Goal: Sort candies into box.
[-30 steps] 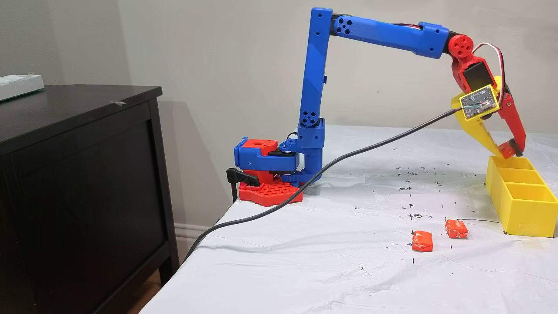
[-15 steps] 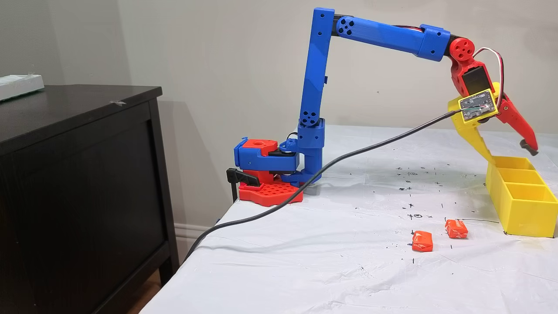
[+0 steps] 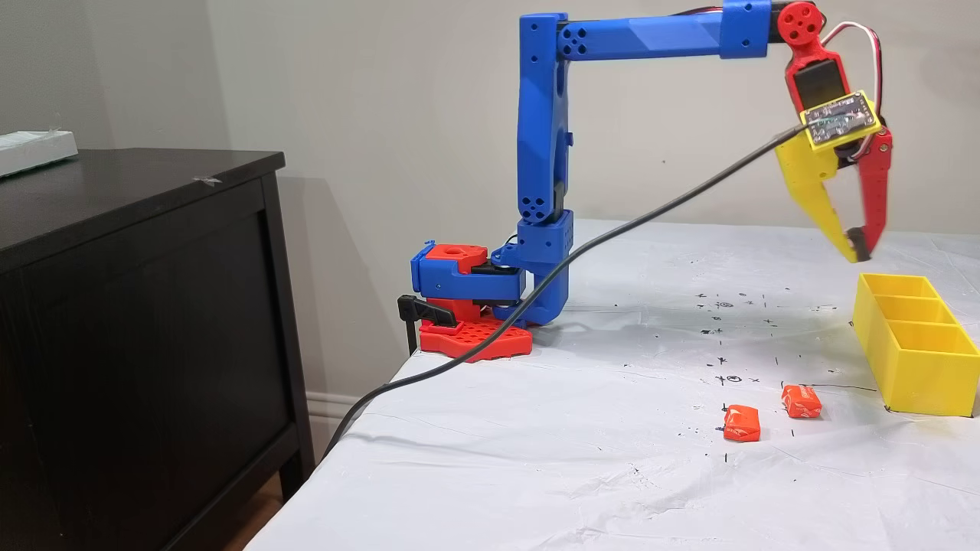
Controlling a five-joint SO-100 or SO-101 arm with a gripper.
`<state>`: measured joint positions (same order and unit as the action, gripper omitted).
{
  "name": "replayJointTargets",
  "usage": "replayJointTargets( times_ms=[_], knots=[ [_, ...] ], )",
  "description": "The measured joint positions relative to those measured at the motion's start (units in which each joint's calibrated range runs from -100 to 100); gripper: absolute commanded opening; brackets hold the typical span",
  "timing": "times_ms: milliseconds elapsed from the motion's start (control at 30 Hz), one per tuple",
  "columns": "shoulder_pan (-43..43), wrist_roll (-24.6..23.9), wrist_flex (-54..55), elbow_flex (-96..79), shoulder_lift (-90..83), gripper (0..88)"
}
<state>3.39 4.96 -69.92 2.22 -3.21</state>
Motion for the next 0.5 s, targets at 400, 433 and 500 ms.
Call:
replayJointTargets(
  times_ms=[400, 433, 500],
  knots=[
    [8.7, 9.9, 1.0, -7.7, -1.8, 0.2],
    [9.4, 10.5, 1.4, -8.1, -1.4, 0.2],
    [10.5, 11.5, 3.0, -8.4, -0.3, 0.6]
  ],
)
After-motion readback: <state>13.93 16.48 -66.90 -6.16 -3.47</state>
